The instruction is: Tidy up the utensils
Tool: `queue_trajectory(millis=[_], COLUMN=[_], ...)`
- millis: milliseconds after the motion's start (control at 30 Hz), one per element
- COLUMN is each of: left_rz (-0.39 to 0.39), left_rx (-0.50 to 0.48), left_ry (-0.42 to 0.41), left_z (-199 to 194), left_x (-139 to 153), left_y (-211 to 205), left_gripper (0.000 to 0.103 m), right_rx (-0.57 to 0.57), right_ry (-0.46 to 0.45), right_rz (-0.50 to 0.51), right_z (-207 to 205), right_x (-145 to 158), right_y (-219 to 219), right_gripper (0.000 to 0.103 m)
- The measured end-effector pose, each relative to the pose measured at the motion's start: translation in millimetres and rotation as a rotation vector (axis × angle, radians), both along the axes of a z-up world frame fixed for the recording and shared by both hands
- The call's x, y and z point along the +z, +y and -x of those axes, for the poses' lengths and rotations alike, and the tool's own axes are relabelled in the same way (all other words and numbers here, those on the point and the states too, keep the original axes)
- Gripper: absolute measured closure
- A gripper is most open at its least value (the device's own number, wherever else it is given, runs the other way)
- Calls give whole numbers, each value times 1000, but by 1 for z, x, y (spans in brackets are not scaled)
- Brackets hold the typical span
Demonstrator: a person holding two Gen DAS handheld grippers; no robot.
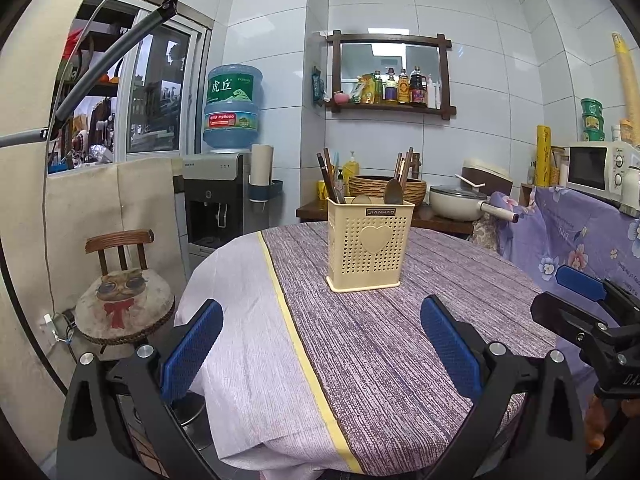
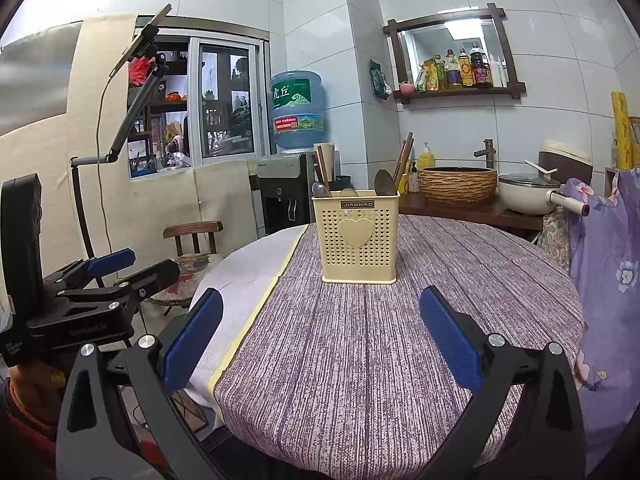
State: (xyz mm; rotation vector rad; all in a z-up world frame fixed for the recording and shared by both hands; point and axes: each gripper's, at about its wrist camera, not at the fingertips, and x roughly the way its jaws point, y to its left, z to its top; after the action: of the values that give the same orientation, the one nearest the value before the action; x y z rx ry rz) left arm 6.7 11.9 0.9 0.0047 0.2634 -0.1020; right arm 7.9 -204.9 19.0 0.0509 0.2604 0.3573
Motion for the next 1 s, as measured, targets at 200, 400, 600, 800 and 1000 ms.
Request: queue_trajectory(millis=[200,400,600,800,1000], left_rz=[2,3,4,0,1], left_rx=[2,3,3,3,5], left_ry=[2,10,16,19,20], left_z=[0,-1,-3,-3,-2], left_x=[0,-1,-2,-2,-3], left_y=[0,1,2,1,2], left_gripper=[5,5,5,5,5], right_rx=[2,1,2,2,0], right_ry=[2,3,8,13,10], right_rz=[2,2,2,2,4], right_z=[-1,-1,-2,-2,-2], right_x=[0,0,-3,-5,-4], right_y=[1,1,1,0,-2], right_gripper=[6,6,6,6,6])
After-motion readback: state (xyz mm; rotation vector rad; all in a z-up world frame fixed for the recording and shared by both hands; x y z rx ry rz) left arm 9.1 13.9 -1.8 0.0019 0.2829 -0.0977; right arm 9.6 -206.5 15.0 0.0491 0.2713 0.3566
